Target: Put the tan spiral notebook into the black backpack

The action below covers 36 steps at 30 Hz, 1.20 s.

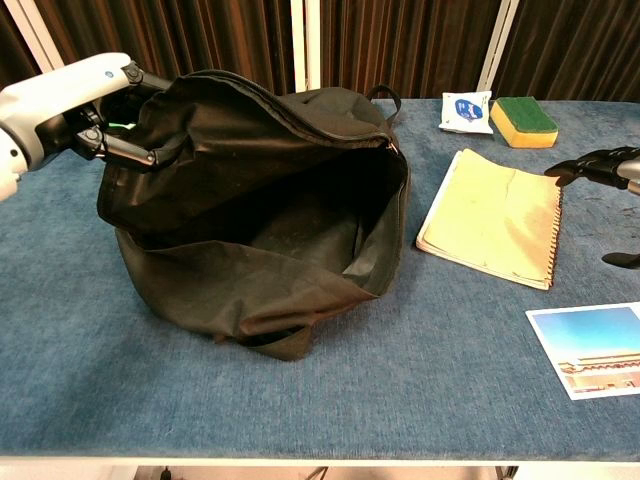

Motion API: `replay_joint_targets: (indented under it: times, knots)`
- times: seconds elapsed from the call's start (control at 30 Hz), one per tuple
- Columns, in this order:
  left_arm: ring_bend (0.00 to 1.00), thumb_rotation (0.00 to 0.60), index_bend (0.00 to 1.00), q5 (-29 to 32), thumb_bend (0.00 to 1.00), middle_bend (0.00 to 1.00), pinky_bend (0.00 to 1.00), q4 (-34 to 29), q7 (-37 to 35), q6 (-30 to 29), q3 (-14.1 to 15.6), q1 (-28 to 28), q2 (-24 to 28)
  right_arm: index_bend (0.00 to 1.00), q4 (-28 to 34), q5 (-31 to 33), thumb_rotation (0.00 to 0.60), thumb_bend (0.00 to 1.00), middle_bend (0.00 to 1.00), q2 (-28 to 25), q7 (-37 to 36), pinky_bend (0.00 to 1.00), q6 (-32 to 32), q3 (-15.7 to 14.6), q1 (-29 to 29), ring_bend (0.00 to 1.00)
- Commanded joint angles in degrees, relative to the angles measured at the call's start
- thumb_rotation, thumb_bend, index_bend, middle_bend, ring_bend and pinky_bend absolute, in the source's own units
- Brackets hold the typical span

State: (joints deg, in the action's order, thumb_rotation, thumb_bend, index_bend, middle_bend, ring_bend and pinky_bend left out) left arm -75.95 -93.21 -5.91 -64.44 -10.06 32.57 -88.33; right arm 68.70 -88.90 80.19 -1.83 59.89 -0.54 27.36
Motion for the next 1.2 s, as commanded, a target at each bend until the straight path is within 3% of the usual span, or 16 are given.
replay_joint_targets:
  times: [0.03,0.87,0.93,1.1,1.2]
  knots:
    - [0.55,0.6,0.59,0.1,0.54,0.61,0.42,0.0,-0.1,0.1,-0.1,0.0,0.0,0.09,-1.9,-0.7,0.6,0.22,0.16,0.4,0.5,0.09,-0.1,-0.3,0.5,0.0]
    - [0.55,0.6,0.59,1.9,0.54,0.6,0.42,0.5,-0.3,0.7,-0.7,0.1,-0.4,0.14,-25.3,-6.0,0.6,0.24,0.18,15.5,-8.4,0.09,0.5,-1.4,6.6,0.0]
    - [0.55,0.6,0.59,1.8,0.54,0.6,0.42,0.6,-0.6,0.6,-0.7,0.1,-0.4,0.14,-26.9,-6.4,0.6,0.27,0.18,16.7,-9.3,0.09,0.9,-1.5,7.2,0.0]
    - [0.55,0.6,0.6,1.6,0.54,0.6,0.42,0.8,-1.3,0.2,-0.7,-0.2,-0.2,0.16,-31.2,-7.2,0.6,0.46,0.2,19.6,-12.7,0.11,3.2,-1.3,8.3,0.01]
    - [0.55,0.6,0.59,1.3,0.54,0.6,0.42,0.9,-1.8,0.0,-0.7,-0.4,-0.2,0.17,-33.3,-7.0,0.6,0.5,0.22,21.2,-14.3,0.12,4.3,-0.7,8.9,0.03]
